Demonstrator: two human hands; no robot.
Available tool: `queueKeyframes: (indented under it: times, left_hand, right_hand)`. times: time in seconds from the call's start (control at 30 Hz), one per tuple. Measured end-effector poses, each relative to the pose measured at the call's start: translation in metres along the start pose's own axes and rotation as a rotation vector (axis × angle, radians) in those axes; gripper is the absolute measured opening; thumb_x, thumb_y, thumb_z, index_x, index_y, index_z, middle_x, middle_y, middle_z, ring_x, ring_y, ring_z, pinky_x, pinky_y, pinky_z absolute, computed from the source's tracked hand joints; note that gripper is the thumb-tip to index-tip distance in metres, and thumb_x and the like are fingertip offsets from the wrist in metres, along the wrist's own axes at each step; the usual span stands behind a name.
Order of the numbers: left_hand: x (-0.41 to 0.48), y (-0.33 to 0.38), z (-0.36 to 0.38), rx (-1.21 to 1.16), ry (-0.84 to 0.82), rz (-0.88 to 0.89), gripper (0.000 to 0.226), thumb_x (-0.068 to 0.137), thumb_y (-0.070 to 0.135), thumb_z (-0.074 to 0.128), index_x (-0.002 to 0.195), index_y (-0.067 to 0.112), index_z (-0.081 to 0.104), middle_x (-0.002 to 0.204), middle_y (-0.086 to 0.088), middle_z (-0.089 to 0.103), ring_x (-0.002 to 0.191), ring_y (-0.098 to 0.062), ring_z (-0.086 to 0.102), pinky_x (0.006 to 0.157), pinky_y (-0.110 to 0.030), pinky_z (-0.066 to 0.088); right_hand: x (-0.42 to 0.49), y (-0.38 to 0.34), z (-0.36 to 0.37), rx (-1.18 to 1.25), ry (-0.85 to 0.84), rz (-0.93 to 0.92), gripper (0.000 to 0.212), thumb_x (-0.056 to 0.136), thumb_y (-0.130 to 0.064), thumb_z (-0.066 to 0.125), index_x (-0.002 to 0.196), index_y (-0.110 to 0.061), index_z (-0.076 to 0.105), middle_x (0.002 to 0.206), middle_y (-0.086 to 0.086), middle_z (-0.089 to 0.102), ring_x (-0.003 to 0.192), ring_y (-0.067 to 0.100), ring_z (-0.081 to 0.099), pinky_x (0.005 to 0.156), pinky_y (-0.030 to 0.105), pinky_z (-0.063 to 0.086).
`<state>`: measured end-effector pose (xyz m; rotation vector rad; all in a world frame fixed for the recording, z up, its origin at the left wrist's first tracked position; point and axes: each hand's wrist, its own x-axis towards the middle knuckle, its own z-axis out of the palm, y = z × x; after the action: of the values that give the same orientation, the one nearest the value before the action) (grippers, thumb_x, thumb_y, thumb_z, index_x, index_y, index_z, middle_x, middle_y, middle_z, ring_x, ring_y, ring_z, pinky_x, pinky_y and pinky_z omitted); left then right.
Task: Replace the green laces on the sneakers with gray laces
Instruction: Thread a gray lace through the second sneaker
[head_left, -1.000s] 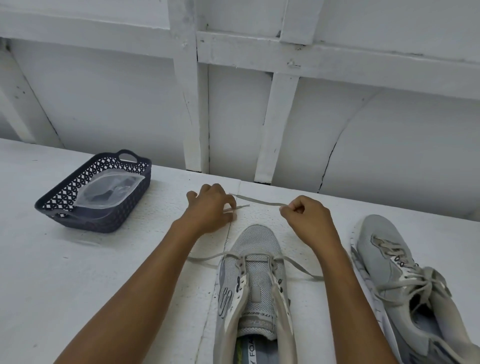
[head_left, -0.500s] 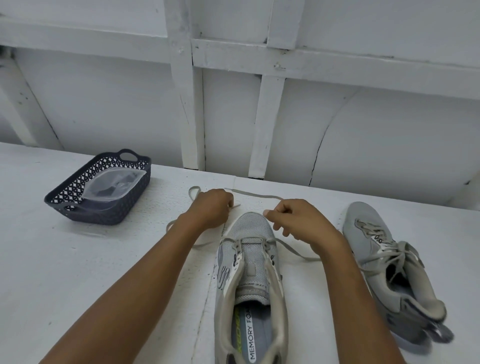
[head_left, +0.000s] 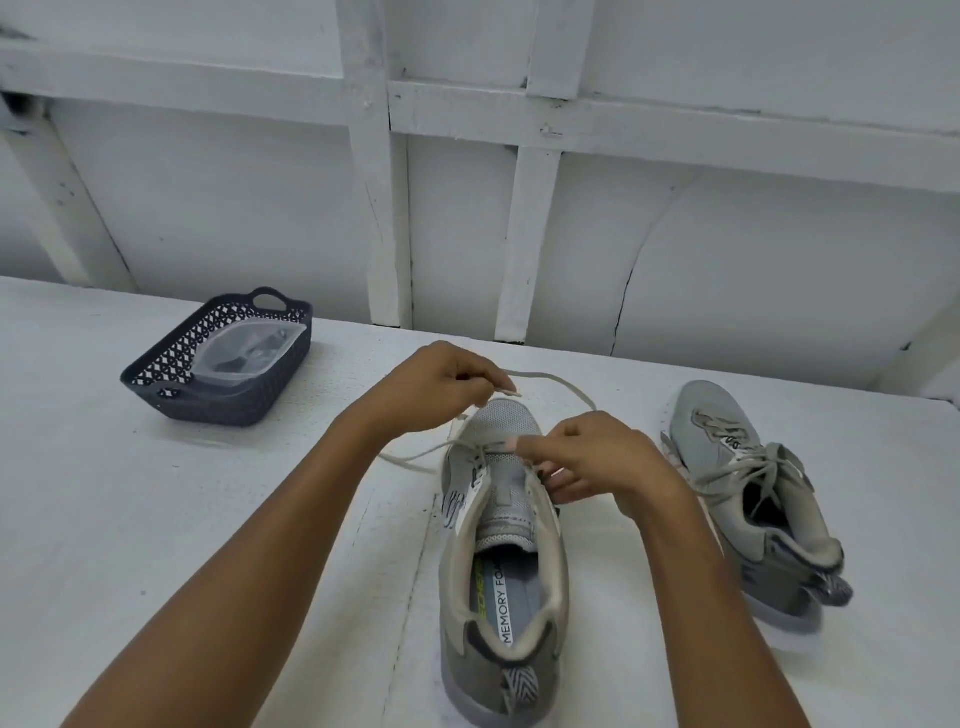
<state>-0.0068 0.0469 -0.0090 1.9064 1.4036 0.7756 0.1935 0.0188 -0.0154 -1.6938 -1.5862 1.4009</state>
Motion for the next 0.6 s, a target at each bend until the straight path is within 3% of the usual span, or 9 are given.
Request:
queueKeyframes:
  times: [0.07,0.17,0.33,0.47,0.6]
  left_hand:
    - [-0.006,-0.001,0.0,0.026,-0.025,-0.003,0.015,0.091,0.017,0.067,0.09,0.028,0.078,0.087,0.011,0.075,0.084,-0.009,0.067,0.077,-0.032,0.055]
    - [-0.015,-0.004,0.004,0.105,-0.036,0.01,0.008,0.089,0.023,0.072,0.093,0.026,0.078,0.089,0.018,0.073,0.083,0.007,0.064,0.074,-0.014,0.047]
    - [-0.023,-0.003,0.023,0.237,-0.041,0.012,0.012,0.087,0.018,0.074,0.096,0.021,0.08,0.088,0.012,0.071,0.074,0.008,0.058,0.061,0.0,0.038]
    - [-0.022,0.003,0.036,0.25,-0.019,0.002,0.011,0.088,0.013,0.071,0.095,0.018,0.077,0.079,0.008,0.069,0.059,0.011,0.056,0.054,-0.004,0.038]
    - [-0.02,0.008,0.041,0.328,-0.009,-0.012,0.005,0.085,0.016,0.074,0.089,0.018,0.076,0.088,0.001,0.075,0.078,-0.008,0.064,0.068,-0.02,0.05]
  right_hand:
    - [-0.001,0.001,0.004,-0.022,0.018,-0.009,0.027,0.079,-0.021,0.081,0.085,0.002,0.067,0.077,0.015,0.067,0.065,0.021,0.067,0.06,0.029,0.061]
    - [-0.002,0.004,0.005,0.054,0.053,-0.015,0.011,0.083,-0.008,0.071,0.081,0.002,0.067,0.071,0.012,0.064,0.055,0.016,0.065,0.055,0.027,0.059]
    - [-0.006,0.016,0.002,0.235,0.094,-0.022,0.017,0.084,0.003,0.062,0.068,-0.001,0.059,0.064,0.012,0.054,0.05,0.017,0.056,0.047,0.022,0.051]
    - [-0.004,0.022,0.006,0.261,0.124,-0.046,0.007,0.083,0.002,0.062,0.078,-0.002,0.061,0.074,0.016,0.051,0.061,0.023,0.053,0.05,0.024,0.054]
    - [-0.003,0.025,0.005,0.273,0.126,-0.055,0.005,0.083,0.001,0.062,0.079,-0.002,0.062,0.075,0.018,0.053,0.062,0.024,0.055,0.049,0.023,0.052]
